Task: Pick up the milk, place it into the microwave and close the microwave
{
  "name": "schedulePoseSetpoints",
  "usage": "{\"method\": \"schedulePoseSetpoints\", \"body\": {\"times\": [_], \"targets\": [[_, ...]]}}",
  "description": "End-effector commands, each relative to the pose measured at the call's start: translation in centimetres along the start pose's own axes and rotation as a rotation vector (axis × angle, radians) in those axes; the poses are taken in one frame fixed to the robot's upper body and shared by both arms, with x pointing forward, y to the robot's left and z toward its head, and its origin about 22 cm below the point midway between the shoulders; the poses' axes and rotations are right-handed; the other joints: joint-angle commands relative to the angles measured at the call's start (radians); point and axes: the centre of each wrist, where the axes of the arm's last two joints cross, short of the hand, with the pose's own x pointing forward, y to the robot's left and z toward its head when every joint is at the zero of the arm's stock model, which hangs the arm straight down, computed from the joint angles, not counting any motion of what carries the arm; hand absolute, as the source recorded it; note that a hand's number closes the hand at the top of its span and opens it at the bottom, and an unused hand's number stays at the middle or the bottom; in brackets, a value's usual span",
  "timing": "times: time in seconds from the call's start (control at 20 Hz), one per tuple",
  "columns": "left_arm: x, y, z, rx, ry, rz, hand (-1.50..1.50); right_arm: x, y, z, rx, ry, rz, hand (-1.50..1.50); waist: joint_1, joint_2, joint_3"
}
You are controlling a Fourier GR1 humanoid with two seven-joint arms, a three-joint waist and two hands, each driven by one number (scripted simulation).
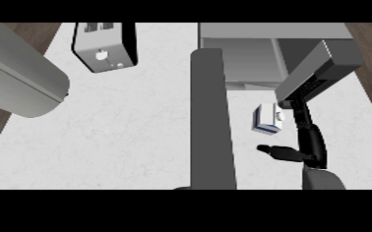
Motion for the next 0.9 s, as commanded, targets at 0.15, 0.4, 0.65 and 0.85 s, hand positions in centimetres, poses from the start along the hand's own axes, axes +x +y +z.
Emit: {"method": "schedulePoseSetpoints", "body": {"times": [0.15,0.4,0.65,0.85], "targets": [[0.4,0.3,0.8,0.001,-0.009,-0.022,-1.5,-3.0,0.5,1.1,0.002,-0.001,0.033,-1.5,0.0,0.0,0.0],[0.2,1.2,-0.9,-0.014,0.005,0.003,-1.5,-4.0,-0.7,-0.8,-0.016,-0.005,0.068,-1.5,0.004,0.003,0.001],[1.5,-0.7,0.4,-0.007,-0.027,0.005,-1.5,-4.6,0.7,-1.4,0.006,0.011,0.063,-1.5,0.016,0.005,0.002],[1.5,1.2,0.7,-0.021,-0.005,-0.002,-1.5,-5.1,1.1,-0.6,0.041,-0.039,0.009,1.5,0.019,0.005,0.002]]}}
